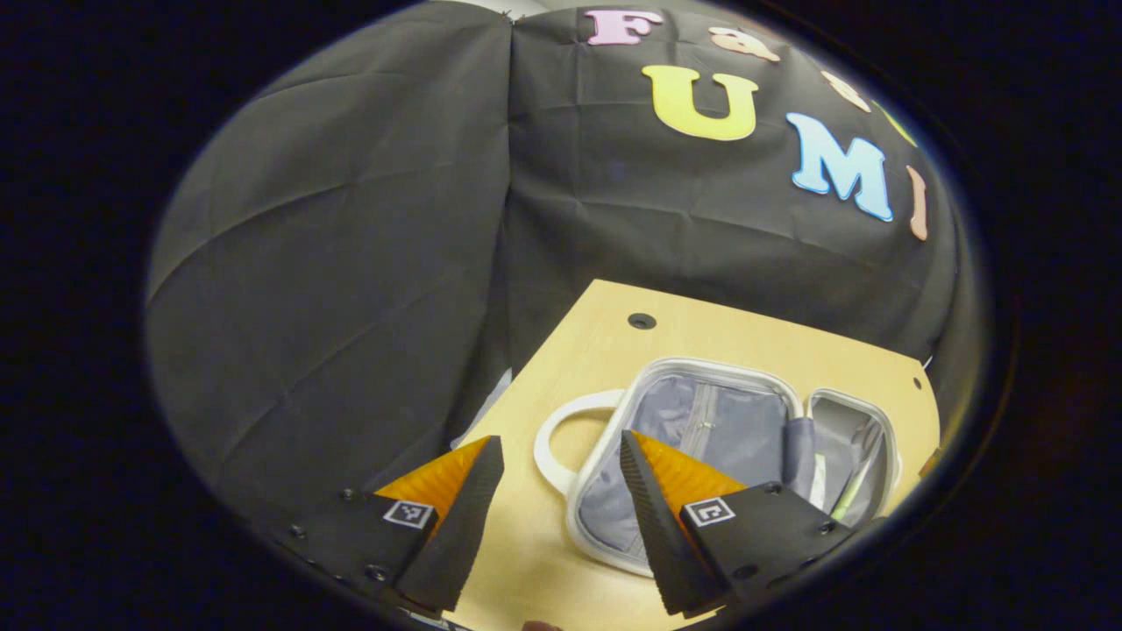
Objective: First open the suitcase, pack the skin care products into it, and then close the suitcase.
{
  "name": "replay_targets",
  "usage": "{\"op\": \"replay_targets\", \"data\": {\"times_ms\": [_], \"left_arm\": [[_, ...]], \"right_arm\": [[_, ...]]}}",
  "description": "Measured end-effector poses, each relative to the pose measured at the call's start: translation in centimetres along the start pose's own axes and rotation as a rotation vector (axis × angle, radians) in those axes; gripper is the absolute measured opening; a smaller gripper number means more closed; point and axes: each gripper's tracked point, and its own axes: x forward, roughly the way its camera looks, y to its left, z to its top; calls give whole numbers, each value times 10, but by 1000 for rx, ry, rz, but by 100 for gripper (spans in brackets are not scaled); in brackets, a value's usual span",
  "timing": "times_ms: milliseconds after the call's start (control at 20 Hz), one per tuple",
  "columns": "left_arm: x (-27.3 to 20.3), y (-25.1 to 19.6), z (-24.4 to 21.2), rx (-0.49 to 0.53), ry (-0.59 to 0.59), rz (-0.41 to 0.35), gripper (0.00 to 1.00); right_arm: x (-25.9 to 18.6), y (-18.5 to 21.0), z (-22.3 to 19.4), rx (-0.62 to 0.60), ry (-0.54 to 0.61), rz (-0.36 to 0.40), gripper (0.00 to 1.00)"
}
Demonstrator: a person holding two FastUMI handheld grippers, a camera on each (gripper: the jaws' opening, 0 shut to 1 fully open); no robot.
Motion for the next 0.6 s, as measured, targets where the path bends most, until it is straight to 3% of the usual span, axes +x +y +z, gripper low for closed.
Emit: {"op": "replay_targets", "data": {"times_ms": [250, 600], "left_arm": [[50, 27, -6, -86, 94, -42, 88], [108, 43, -46, -251, 264, -99, 89]], "right_arm": [[-18, -33, -7, 25, 15, -91, 96], [-37, -52, -12, 35, 38, -157, 96]]}}
